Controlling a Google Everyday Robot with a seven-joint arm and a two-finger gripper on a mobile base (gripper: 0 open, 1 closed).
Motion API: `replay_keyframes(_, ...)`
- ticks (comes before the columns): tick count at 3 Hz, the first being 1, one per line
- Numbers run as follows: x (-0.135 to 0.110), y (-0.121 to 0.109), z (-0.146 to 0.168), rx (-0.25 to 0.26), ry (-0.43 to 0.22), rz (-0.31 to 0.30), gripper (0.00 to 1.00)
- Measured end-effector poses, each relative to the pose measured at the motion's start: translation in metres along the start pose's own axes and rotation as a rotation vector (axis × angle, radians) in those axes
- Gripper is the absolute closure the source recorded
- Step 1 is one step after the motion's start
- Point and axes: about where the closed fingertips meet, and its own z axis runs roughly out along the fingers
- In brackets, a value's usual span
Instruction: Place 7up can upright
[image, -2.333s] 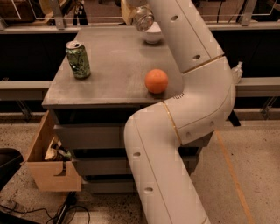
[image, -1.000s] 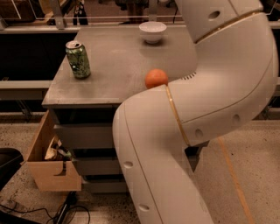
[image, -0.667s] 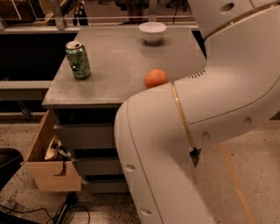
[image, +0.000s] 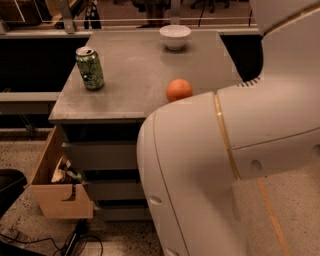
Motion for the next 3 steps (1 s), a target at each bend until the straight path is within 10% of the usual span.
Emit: replay_keyframes(3,0.001,-0.022,-0.056,0.038,-0.146,-0.046,1.00)
